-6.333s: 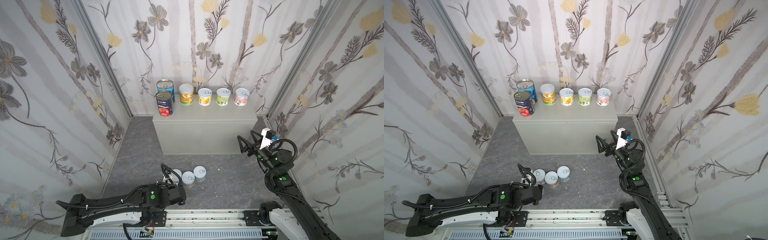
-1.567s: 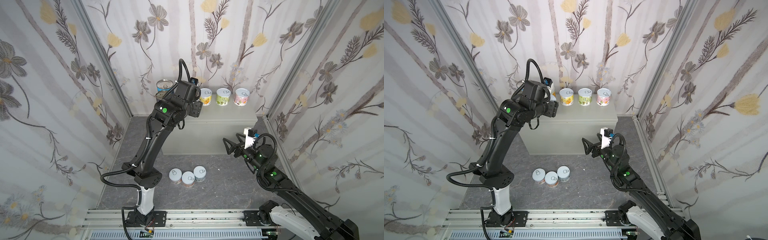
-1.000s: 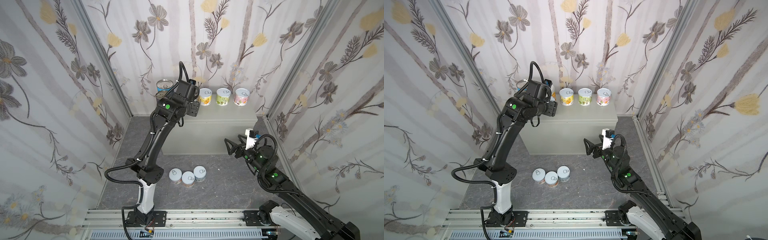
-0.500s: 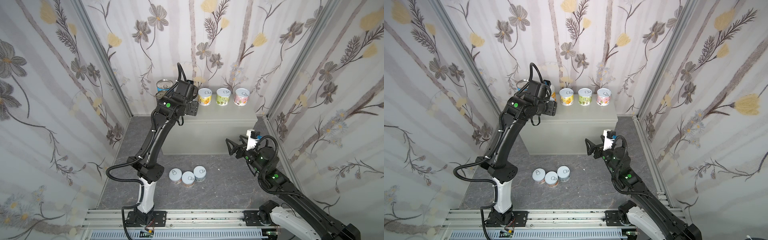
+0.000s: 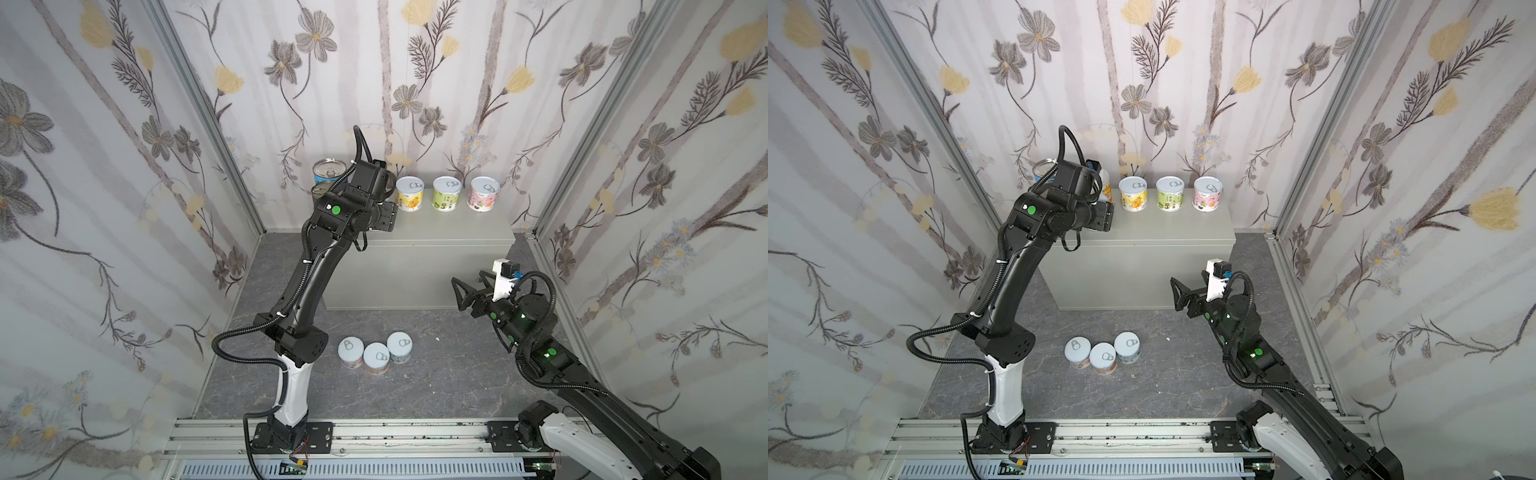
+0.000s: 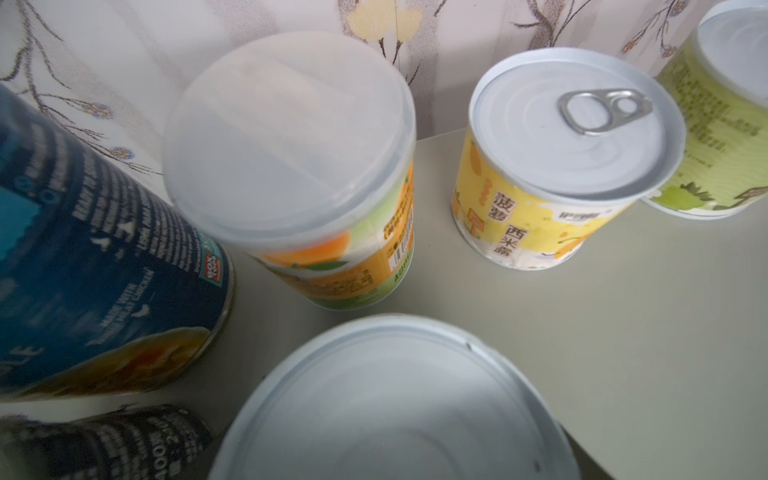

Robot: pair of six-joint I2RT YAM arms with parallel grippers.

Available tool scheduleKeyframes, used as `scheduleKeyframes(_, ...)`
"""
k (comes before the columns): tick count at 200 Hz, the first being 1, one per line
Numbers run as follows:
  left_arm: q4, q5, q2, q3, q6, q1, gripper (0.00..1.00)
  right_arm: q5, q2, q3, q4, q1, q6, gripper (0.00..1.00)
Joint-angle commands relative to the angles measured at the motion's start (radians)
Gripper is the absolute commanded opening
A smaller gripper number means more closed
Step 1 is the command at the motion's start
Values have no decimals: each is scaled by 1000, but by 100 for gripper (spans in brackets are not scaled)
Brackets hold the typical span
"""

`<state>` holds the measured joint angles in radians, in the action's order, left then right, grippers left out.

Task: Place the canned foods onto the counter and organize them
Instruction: 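Lower the can onto the cabinet top in front of the tomato can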

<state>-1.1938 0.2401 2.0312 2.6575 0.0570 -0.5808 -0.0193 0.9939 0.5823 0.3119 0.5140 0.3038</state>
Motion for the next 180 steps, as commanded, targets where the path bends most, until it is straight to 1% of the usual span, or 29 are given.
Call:
scheduleKeyframes(1,47,31,-2,10,1,3,79,10,-6,-4,11,0,-9,100)
scheduleKeyframes(21,50,42,1,10,1,6,82,11,-8,-5,9,0,-11,100)
scheduleKeyframes(52,52,44,2,10,0,7,82,9,-7,-5,10,0,-15,100)
scheduleKeyframes(101,60,54,1,10,-4,6,77,10,-3,2,12,0,-19,100)
scheduleKeyframes(180,79,63,12,6,-14,7,74,18,-5,8,1,-1,-22,100)
